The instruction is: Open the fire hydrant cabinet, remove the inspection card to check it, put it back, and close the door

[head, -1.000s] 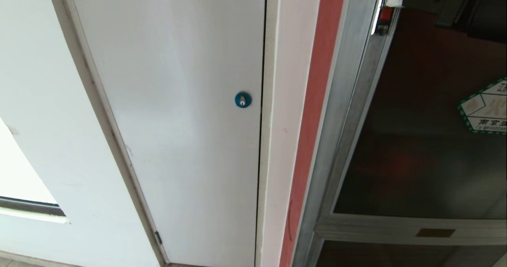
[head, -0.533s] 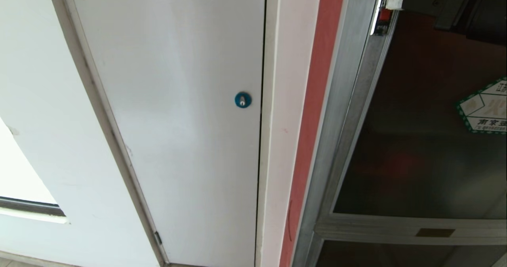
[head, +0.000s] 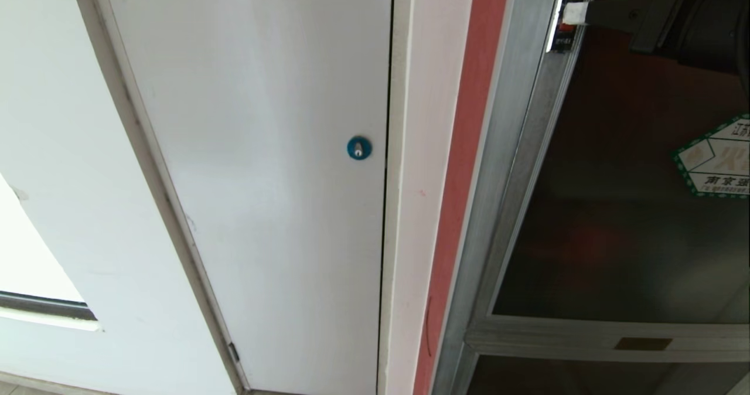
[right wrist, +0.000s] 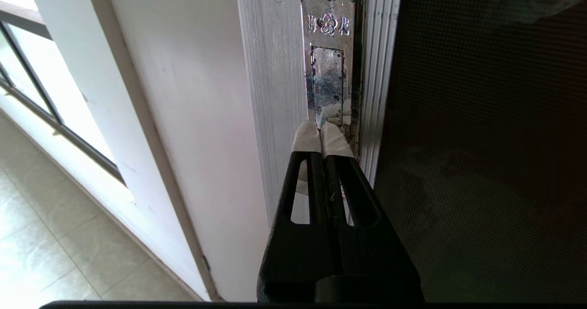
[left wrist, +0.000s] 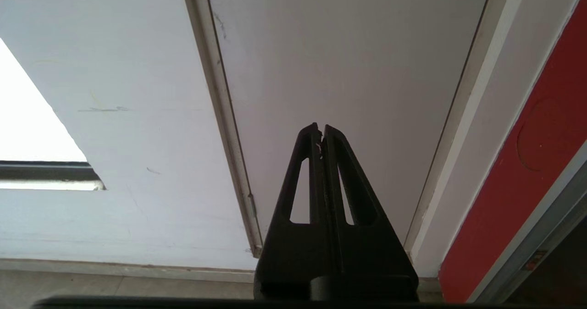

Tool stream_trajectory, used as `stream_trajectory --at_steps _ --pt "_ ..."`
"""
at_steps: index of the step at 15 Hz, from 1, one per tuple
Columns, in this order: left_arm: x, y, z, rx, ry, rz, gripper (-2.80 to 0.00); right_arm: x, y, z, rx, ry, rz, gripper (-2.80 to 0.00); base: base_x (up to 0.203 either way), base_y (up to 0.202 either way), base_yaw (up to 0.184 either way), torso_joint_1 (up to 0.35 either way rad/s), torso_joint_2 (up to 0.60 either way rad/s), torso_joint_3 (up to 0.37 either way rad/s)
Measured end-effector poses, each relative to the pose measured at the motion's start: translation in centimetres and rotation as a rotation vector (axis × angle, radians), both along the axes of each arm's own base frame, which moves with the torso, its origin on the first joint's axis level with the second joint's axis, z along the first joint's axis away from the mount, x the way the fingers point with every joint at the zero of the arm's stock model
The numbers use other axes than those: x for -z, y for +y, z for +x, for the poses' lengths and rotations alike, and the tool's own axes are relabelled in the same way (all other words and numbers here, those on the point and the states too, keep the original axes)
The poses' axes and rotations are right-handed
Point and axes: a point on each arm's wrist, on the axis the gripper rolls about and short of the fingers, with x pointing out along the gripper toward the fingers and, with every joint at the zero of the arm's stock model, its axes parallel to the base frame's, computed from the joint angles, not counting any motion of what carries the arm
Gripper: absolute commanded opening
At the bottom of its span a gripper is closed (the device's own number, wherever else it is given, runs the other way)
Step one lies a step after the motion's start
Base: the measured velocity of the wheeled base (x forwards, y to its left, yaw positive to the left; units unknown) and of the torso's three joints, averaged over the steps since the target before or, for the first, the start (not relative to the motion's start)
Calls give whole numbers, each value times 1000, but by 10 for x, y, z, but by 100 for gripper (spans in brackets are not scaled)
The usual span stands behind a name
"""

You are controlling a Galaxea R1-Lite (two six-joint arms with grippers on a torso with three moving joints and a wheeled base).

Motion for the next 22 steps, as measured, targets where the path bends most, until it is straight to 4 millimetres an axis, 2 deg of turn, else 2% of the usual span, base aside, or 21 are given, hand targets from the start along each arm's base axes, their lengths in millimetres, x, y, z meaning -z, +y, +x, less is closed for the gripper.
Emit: stream_trajectory --at_steps 4,9,16,22 --pt "0 0 0 0 0 0 -280 -1 -1 -1 3 -2 0 -280 0 0 0 0 0 0" --pt "0 0 0 0 0 0 -280 -3 -5 -20 -7 -19 4 -280 0 0 0 0 0 0" --pt "0 0 0 0 0 0 -280 -10 -16 -73 -66 -83 15 -280 0 0 0 0 0 0" --pt "0 0 0 1 0 0 -280 8 -30 -120 -55 -105 0 -280 0 0 0 0 0 0"
